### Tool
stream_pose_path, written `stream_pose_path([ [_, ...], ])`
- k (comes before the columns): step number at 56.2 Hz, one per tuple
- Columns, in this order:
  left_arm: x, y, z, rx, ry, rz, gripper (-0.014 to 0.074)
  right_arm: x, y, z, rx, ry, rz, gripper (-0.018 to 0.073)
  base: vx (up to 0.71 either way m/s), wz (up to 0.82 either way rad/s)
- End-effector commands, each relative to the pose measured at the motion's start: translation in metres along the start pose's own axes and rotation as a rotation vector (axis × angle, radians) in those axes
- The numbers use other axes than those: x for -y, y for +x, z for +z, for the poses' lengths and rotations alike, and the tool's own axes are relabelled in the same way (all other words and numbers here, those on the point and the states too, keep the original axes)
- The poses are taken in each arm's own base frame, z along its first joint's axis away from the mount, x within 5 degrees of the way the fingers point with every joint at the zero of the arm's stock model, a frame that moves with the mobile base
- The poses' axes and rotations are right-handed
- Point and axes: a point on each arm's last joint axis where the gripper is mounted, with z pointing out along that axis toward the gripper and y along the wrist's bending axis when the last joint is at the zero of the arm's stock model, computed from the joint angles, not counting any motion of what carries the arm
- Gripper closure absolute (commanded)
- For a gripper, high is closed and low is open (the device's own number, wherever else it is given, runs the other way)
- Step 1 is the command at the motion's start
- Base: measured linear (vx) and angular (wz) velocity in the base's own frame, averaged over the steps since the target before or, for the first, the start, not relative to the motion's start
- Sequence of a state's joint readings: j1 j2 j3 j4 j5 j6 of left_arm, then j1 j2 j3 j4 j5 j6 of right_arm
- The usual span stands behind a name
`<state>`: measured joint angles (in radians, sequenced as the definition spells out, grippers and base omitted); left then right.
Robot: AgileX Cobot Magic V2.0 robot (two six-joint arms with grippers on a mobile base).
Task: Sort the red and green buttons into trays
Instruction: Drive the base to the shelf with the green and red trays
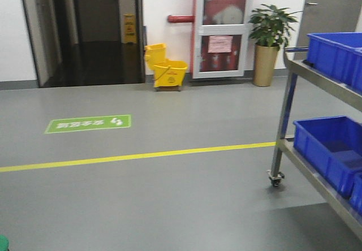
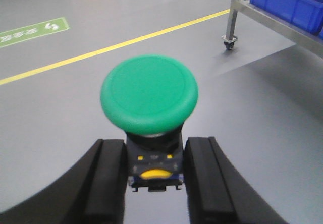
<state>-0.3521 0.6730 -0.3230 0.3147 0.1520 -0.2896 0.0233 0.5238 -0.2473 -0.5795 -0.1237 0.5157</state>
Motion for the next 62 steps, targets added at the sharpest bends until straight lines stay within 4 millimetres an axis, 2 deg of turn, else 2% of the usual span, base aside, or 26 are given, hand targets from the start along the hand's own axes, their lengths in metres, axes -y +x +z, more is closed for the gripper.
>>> stream_pose_path([
  [1,0.0023,-0.0177,-0.0029,0.109,0.026,-0.005,0.0601,-0.0030,-0.0188,0.0002,0.106,-0.039,-0.021,0.0568,0.60,-0.41],
  [37,0.0023,-0.0177,-0.0029,0.109,0.026,-0.005,0.0601,-0.0030,-0.0188,0.0002,0.106,-0.039,-0.021,0.0568,0.52,-0.53],
  [62,0.0023,-0.0177,-0.0029,0.109,0.026,-0.005,0.0601,-0.0030,-0.0188,0.0002,0.106,-0.039,-0.021,0.0568,0.35,-0.70],
])
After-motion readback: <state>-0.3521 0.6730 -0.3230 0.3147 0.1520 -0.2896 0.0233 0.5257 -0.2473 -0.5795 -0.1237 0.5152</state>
